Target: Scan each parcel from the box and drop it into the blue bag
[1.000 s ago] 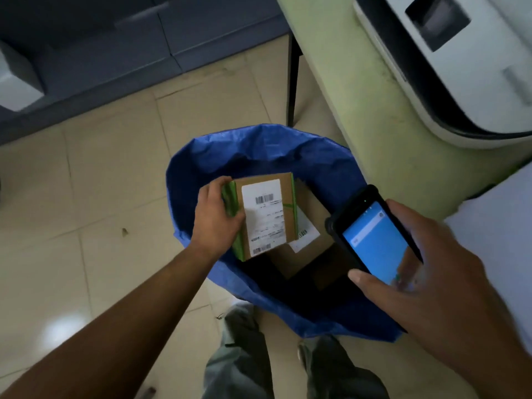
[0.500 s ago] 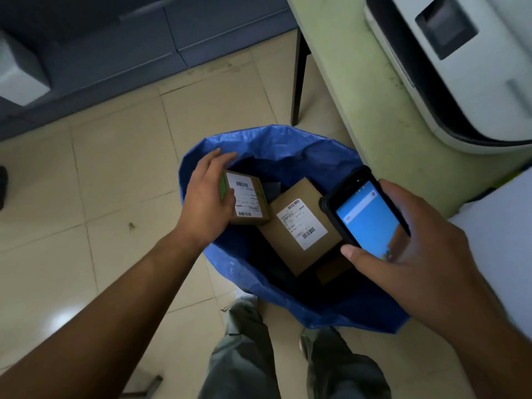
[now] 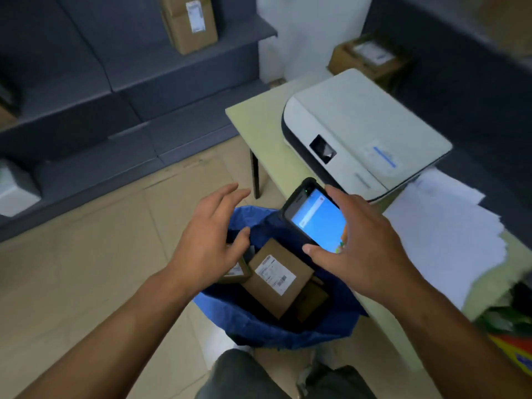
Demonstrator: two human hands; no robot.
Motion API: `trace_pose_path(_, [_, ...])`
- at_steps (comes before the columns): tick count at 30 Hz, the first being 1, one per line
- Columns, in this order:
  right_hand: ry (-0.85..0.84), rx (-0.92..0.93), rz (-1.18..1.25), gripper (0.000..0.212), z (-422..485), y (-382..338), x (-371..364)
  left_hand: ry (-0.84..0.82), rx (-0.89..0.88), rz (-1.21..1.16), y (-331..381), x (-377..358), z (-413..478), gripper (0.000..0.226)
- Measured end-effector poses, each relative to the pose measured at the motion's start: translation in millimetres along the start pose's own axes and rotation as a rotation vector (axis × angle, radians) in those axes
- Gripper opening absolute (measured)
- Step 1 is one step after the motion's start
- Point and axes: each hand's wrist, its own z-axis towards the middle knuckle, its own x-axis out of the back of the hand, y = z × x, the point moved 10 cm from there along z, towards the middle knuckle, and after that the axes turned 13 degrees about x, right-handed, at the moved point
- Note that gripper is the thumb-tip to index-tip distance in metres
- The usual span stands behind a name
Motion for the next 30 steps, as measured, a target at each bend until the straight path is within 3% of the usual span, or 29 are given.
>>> trace_pose_path(14, [0.361,-0.297,-0.237,0.092,-101,-91,101,-0.166,-0.536,0.069,132,66,25,0.067])
trace_pose_path(24, [0.503,-0.471,-0.316,0.096,-206,-95,145,-0.247,-0.742,-0.020,232,31,-27,0.059])
trace_pose_path(30, [0.614,-0.583,-0.325,0.097,-314,-85,180,-0.300,-0.829,-0.041,319,-21,-91,0.059])
